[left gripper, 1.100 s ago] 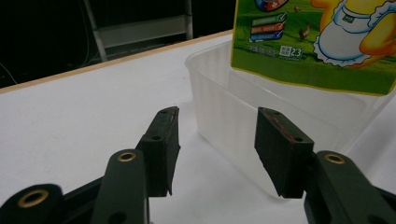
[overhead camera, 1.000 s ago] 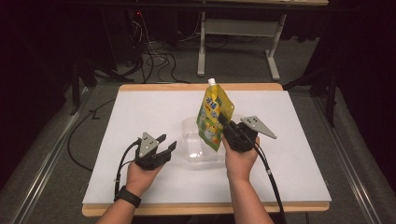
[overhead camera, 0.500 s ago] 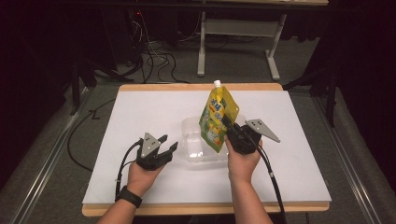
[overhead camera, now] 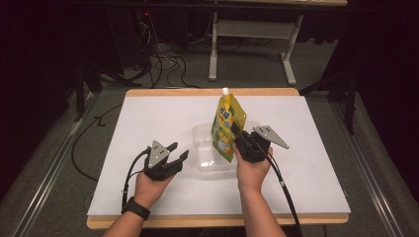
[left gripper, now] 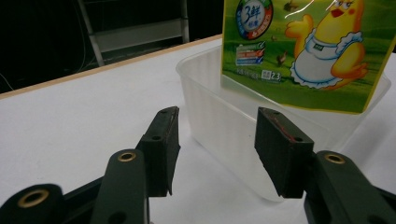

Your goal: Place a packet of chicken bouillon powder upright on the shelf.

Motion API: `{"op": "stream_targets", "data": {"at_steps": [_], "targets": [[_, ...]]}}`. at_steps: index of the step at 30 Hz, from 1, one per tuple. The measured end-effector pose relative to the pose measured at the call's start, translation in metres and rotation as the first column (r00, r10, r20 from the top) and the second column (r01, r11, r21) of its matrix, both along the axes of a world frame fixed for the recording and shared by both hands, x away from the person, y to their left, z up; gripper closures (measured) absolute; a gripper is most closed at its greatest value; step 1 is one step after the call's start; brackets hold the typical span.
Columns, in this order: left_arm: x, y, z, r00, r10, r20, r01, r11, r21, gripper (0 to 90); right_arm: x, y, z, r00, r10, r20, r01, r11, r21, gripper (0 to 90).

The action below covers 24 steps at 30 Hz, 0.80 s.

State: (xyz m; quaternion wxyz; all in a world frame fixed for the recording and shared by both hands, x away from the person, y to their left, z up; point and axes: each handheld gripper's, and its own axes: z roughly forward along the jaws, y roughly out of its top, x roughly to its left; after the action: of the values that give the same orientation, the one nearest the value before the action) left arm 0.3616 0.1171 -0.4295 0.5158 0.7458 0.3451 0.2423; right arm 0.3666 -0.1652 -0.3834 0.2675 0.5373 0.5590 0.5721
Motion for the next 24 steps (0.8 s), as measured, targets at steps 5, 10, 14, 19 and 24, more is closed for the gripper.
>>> {"op": "stream_targets", "data": {"at_steps": [5, 10, 14, 19, 24], "targets": [[-0.003, -0.005, 0.001, 0.9983, -0.058, -0.004, 0.058, 0.9983, -0.006, 46.7, 0.000, 0.004, -0.002, 1.0000, -0.002, 0.004, 0.002, 0.9998, -0.021, 90.0], [-0.005, -0.014, -0.001, 0.9961, -0.081, -0.034, 0.082, 0.9965, 0.016, 45.9, -0.001, 0.007, -0.006, 0.9999, 0.011, 0.010, -0.011, 0.9992, -0.038, 90.0], [-0.004, -0.019, -0.005, 0.9949, -0.079, -0.063, 0.082, 0.9957, 0.044, 49.1, -0.002, 0.010, -0.010, 0.9995, 0.028, 0.015, -0.027, 0.9987, -0.044, 90.0], [-0.002, -0.022, -0.010, 0.9947, -0.071, -0.075, 0.076, 0.9948, 0.068, 55.9, -0.004, 0.013, -0.013, 0.9992, 0.038, 0.013, -0.037, 0.9980, -0.050, 89.9], [-0.001, -0.024, -0.012, 0.9947, -0.072, -0.074, 0.078, 0.9939, 0.078, 61.6, -0.007, 0.016, -0.015, 0.9984, 0.055, 0.012, -0.054, 0.9967, -0.060, 88.1]]}}
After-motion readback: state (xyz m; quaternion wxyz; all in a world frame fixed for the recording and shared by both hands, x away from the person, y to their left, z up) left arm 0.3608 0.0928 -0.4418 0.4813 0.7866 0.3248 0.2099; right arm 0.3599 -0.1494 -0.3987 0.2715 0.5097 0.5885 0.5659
